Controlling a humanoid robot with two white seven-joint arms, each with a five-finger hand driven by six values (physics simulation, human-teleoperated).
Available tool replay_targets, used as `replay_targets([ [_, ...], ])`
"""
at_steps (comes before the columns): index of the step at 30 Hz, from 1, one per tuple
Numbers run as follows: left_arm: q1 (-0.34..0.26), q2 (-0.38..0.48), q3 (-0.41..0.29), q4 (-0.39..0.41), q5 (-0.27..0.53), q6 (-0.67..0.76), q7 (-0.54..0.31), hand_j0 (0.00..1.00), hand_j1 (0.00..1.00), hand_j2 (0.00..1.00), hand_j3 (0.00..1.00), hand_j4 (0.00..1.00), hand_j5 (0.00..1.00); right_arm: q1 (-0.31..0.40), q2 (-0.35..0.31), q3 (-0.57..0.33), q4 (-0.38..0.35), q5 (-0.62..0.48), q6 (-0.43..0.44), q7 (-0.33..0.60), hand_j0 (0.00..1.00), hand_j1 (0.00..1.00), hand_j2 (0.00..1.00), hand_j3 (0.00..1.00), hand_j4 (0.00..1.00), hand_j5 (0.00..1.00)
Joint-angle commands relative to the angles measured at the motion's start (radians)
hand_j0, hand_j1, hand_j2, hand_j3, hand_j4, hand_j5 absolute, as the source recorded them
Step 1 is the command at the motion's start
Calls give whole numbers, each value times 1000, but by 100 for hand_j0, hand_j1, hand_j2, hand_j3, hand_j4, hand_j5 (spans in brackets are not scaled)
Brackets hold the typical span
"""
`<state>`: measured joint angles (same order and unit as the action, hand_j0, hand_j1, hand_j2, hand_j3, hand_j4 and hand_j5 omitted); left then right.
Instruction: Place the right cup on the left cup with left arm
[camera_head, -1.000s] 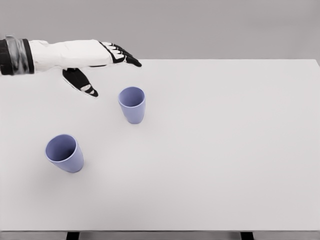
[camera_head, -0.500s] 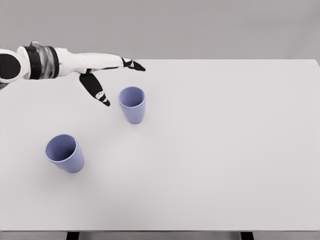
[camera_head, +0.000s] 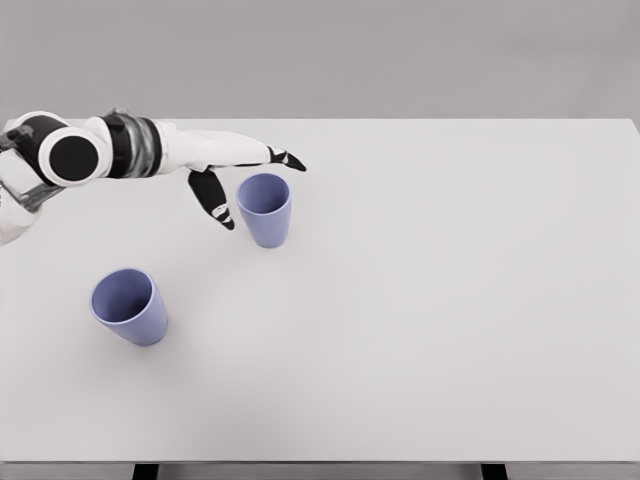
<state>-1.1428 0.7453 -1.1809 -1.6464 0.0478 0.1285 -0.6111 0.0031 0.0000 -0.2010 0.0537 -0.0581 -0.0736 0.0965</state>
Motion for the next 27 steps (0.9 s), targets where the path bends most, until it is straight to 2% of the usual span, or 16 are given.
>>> replay_targets([
  [1,0,-9,-3,2,-25,-1,0,99,99,99,99,99,99,0,0,0,0,0,0,0,100,100,100,100,100,100],
  [3,0,-24,-20,4,-69,-1,0,99,99,99,99,99,99,0,0,0,0,0,0,0,100,100,100,100,100,100],
  [6,0,-38,-39,39,-92,-7,0,99,99,99,99,99,99,0,0,0,0,0,1,0,100,100,100,100,100,100],
  [11,0,-73,-40,86,-100,-10,0,99,99,99,99,99,99,0,0,0,0,0,0,0,100,100,100,100,100,100],
  [16,-2,-90,-40,91,-102,-9,0,99,99,99,99,99,99,0,0,0,0,0,0,0,100,100,100,100,100,100],
  [19,0,-110,-49,128,-111,-9,0,99,99,99,99,99,99,0,0,0,0,0,0,0,100,100,100,100,100,100],
  [27,6,-110,-60,128,-141,-7,0,99,99,99,99,99,99,0,0,0,0,0,0,0,100,100,100,100,100,100],
])
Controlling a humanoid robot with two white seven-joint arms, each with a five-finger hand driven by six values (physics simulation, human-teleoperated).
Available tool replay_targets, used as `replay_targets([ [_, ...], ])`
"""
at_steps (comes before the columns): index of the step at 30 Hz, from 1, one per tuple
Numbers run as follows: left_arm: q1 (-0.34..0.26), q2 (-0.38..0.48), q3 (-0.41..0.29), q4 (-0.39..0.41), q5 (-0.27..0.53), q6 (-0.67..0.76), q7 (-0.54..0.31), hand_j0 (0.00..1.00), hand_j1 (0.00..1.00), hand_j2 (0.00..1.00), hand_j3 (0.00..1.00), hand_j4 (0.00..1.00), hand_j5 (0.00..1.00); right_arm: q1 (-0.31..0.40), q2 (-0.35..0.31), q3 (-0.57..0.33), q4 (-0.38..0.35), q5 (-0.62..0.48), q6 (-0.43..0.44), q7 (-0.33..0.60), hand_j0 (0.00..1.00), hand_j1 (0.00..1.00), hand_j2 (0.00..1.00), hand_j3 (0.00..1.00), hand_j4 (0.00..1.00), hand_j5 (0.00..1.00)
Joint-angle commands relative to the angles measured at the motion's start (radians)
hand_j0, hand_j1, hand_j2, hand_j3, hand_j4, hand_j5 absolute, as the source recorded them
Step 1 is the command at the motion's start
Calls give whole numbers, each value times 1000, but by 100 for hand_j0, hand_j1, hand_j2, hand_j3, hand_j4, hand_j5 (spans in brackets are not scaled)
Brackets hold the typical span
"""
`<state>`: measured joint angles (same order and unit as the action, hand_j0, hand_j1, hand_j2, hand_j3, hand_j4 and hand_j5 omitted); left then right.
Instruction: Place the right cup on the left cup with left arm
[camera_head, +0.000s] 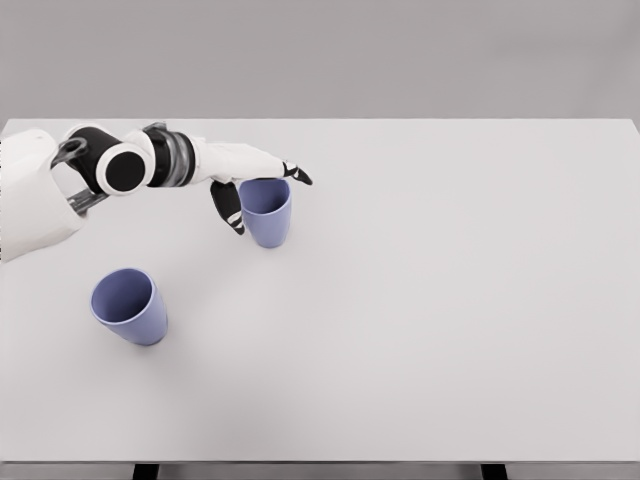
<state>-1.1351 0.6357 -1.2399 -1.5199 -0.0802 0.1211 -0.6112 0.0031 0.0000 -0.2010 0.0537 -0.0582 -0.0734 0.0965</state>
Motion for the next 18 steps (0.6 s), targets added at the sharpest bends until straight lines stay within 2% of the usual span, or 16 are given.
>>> replay_targets([
  [1,0,-1,-1,1,-21,0,0,99,99,99,99,99,99,0,0,0,0,0,0,0,100,100,100,100,100,100],
  [14,5,-2,-1,0,-118,6,0,99,99,99,99,99,99,0,0,0,0,0,0,0,100,100,100,100,100,100],
  [18,8,-5,-3,-6,-119,3,0,99,99,99,99,99,99,0,0,0,0,0,0,0,100,100,100,100,100,100],
])
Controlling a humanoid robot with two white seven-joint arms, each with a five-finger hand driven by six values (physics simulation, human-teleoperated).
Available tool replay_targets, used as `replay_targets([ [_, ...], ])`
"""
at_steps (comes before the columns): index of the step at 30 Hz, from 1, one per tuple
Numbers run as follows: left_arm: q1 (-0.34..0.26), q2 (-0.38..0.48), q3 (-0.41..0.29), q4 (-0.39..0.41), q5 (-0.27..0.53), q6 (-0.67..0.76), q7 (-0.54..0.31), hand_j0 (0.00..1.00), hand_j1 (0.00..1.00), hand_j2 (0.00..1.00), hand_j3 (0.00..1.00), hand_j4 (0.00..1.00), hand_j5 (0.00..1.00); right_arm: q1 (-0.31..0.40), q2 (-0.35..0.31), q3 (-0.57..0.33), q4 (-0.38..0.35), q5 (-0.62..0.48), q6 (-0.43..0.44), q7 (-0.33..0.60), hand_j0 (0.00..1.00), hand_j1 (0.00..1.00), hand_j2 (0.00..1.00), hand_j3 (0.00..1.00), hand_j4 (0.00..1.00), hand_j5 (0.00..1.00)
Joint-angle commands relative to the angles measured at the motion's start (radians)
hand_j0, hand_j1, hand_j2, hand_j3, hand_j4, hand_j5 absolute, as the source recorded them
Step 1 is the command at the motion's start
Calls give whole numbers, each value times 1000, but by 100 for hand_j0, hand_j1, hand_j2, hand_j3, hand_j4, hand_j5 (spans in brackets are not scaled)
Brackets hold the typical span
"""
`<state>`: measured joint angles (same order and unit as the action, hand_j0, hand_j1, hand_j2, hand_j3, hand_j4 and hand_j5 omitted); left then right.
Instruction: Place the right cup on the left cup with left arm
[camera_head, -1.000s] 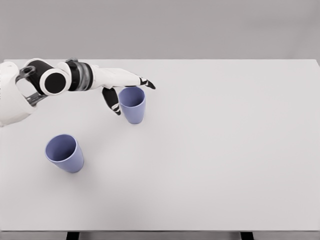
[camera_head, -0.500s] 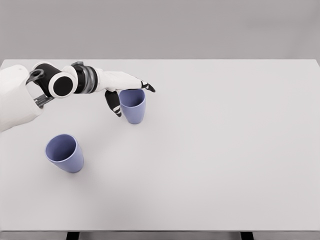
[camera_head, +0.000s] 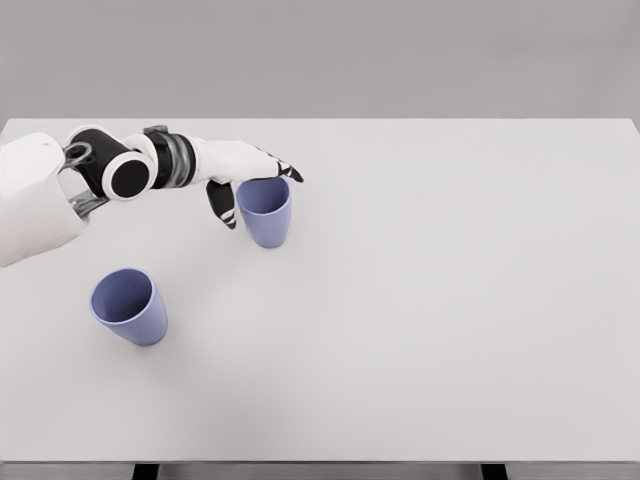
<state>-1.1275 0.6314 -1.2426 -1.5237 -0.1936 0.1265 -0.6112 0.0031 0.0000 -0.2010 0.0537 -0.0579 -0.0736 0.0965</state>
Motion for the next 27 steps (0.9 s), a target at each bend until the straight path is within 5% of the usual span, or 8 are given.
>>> replay_targets([
  [1,0,-4,0,-4,-6,-4,0,99,99,99,99,99,99,0,0,0,0,1,0,0,100,100,100,100,100,100],
  [15,6,-16,-12,-3,-14,-5,0,98,98,98,98,98,98,0,0,0,0,0,0,0,100,100,100,100,100,100],
  [22,6,-15,-12,-3,-15,-5,0,73,73,73,73,73,73,0,0,0,0,0,0,0,100,100,100,100,100,100],
  [27,5,-12,-11,-4,-14,-5,0,68,68,68,68,68,68,0,0,0,0,0,0,0,100,100,100,100,100,100],
])
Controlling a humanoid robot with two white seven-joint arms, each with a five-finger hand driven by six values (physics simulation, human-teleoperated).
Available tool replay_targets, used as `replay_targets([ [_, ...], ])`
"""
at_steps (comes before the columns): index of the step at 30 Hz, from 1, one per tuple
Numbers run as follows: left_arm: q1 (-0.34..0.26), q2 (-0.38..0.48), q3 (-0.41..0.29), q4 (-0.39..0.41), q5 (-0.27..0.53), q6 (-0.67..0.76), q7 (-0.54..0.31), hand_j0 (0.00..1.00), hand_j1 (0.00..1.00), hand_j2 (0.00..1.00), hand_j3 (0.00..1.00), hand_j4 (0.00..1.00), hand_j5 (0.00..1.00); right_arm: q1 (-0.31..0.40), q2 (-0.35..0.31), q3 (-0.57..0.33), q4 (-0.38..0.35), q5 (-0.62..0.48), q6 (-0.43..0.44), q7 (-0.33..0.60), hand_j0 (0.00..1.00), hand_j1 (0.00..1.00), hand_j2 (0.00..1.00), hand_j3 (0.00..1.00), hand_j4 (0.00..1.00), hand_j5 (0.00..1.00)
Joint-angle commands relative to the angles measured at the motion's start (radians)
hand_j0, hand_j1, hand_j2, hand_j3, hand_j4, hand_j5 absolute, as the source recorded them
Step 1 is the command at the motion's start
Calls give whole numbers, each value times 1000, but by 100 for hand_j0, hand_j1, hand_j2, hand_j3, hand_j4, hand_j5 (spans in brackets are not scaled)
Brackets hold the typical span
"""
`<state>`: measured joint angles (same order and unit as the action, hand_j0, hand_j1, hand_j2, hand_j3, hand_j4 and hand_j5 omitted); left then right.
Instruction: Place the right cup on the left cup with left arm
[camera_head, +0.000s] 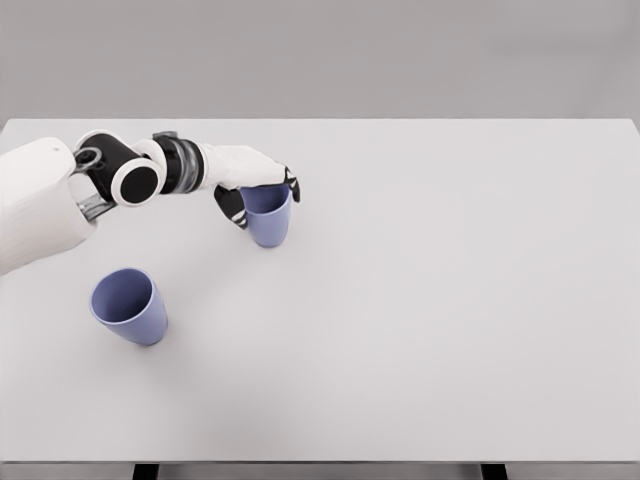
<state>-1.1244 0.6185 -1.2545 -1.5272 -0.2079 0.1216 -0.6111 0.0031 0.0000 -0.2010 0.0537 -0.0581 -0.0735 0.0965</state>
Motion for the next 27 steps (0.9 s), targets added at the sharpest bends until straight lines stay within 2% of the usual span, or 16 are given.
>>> replay_targets([
  [1,0,1,1,-2,1,0,0,67,67,67,67,67,67,0,0,0,0,0,0,0,100,100,100,100,100,100],
  [7,-9,18,7,-25,2,-3,0,66,66,66,66,66,66,0,0,0,0,1,0,0,100,100,100,100,100,100],
  [21,-41,159,21,-189,28,-5,0,65,65,65,65,65,65,0,0,0,0,0,0,0,100,100,100,100,100,100],
  [27,-40,201,53,-202,39,-57,0,65,65,65,65,65,65,0,0,0,0,0,0,0,100,100,100,100,100,100],
])
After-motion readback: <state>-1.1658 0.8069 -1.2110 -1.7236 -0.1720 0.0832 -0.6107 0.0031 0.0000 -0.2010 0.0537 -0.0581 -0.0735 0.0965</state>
